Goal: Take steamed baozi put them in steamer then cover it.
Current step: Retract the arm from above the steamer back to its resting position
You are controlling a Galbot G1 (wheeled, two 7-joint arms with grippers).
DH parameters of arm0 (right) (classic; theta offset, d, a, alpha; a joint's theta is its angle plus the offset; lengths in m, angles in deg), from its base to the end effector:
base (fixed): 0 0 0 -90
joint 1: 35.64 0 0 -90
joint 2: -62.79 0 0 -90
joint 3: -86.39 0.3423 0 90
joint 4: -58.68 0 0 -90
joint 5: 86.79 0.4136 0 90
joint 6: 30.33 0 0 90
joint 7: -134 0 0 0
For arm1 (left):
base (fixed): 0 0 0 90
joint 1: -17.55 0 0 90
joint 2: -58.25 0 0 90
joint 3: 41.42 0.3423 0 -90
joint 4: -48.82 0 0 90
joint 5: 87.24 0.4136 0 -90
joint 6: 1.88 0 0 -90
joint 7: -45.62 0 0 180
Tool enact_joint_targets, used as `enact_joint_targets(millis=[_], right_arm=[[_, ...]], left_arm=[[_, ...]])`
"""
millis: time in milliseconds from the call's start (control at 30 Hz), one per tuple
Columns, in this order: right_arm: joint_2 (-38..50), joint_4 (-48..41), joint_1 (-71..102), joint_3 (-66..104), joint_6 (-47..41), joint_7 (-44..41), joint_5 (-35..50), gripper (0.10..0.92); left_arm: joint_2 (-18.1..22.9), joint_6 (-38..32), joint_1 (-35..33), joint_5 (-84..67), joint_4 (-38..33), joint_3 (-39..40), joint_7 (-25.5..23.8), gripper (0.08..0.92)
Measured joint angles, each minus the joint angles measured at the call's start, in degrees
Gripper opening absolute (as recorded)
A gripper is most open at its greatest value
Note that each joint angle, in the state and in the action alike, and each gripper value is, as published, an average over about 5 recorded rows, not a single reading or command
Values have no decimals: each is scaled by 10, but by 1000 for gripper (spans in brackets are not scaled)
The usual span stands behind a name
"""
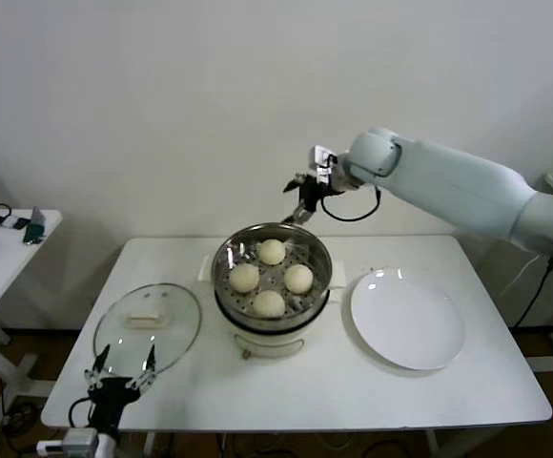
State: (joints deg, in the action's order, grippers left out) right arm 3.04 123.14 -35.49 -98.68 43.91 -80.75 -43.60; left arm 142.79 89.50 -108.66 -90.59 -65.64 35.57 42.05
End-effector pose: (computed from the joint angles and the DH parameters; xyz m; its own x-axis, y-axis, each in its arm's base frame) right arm 0.6369 0.0588 -0.0346 -0.4975 -0.5865 0.6391 -0.8561 0.2130 -0.4709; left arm 0.2001 0.1006 -0.3476 -0.9723 -0.1062 0.2080 -0.0782 0.9873 0.1385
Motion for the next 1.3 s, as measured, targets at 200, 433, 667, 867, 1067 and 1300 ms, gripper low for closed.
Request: enact_joint_targets(millis=[200,433,667,867,1067,1300], right_arm=[[70,55,86,125,-7,117,11,823],[171,138,233,281,10,217,21,823],[241,217,459,498,46,260,15,823],[241,272,687,718,91,266,-11,823],[195,312,890,894,150,262,-43,823],[117,346,1068,1006,219,259,-70,823]], left_arm=[[-15,-8,0,8,2,1,4,823],[-28,-20,13,17,11,1,5,823],[-41,-36,25,15,20,7,11,823],[-53,-52,25,31,20,9,17,823],[-62,-67,22,53,19,5,19,823],[-61,-83,19,83,20,5,20,823]])
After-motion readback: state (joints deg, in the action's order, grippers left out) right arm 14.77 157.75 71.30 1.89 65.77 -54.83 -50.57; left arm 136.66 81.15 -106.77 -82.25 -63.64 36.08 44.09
